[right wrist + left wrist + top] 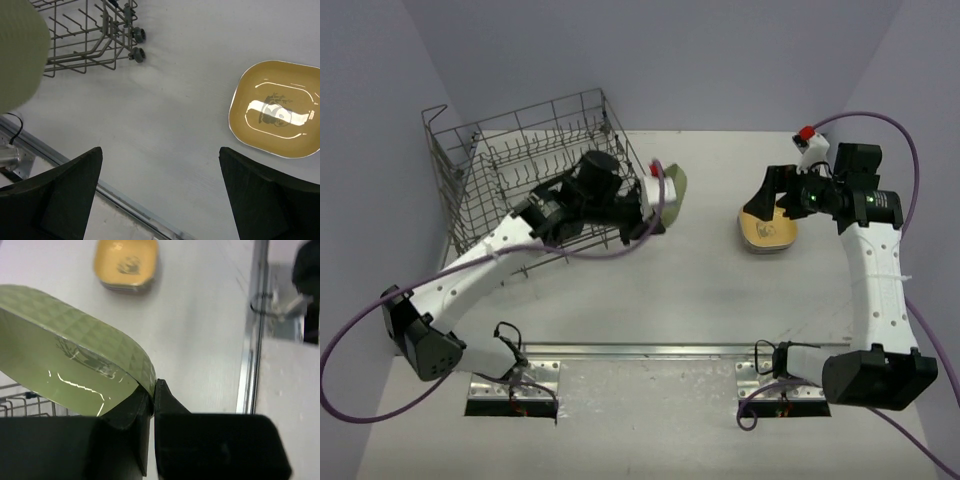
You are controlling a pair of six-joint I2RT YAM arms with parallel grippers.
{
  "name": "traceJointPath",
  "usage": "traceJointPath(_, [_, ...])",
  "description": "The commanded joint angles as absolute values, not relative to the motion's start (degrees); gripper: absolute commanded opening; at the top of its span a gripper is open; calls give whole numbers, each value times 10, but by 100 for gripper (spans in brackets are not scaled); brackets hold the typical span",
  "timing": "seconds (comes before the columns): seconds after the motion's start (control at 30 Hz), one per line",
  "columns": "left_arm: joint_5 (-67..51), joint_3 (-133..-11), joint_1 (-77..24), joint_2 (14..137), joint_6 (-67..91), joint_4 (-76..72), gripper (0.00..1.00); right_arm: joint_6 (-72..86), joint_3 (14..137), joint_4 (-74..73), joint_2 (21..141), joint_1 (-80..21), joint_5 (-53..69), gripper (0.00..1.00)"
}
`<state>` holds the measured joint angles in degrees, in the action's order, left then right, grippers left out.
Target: Unload the plates from the dish rack
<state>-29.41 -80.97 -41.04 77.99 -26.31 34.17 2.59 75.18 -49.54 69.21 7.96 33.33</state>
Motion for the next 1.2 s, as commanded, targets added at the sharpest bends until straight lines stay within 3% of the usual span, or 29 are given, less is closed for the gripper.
traceJointPath(0.0, [-80,-729,-546,714,-526,430,0,12,762,-496,678,75,373,99])
traceJointPath(0.07, [45,-637,-672,684,-606,462,0,4,769,-500,677,75,395,99])
traceJointPath(0.13, [87,-592,-726,670,-673,483,0,-19,774,-506,674,73,411,99])
traceJointPath(0.33, [145,-577,-805,706,-724,539,0,-76,736,-554,668,-11,343,97])
traceJointPath(0.63, [200,-587,-838,761,-741,531,0,-20,589,-496,639,-193,266,89])
traceJointPath(0.93, [235,-645,-838,835,-645,520,0,61,592,-463,705,-211,284,73])
traceJointPath(1.17, [250,-647,-838,840,-630,475,0,82,621,-464,757,-221,289,72])
